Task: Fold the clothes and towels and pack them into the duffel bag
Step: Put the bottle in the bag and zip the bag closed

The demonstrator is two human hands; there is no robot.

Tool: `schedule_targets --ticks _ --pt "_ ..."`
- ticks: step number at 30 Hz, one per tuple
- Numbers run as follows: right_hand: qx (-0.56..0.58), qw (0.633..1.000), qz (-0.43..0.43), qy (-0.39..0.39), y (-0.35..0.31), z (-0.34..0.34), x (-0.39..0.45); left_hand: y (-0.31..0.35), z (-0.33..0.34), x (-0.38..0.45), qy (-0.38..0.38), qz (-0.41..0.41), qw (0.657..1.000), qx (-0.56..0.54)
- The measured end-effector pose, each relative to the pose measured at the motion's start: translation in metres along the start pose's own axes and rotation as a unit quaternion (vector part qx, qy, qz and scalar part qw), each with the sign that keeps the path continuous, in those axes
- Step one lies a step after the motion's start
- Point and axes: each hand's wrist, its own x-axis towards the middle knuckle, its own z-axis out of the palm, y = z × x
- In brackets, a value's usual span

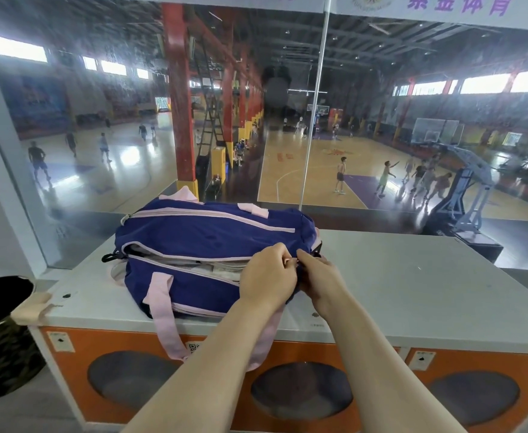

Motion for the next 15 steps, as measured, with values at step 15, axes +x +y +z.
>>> schedule_targets --ticks 15 --pt "0.018 0.995 -0.030 0.091 -0.007 -0.003 -0.001 -0.067 -0.068 0.007 0.036 -0.079 0.992 0.093"
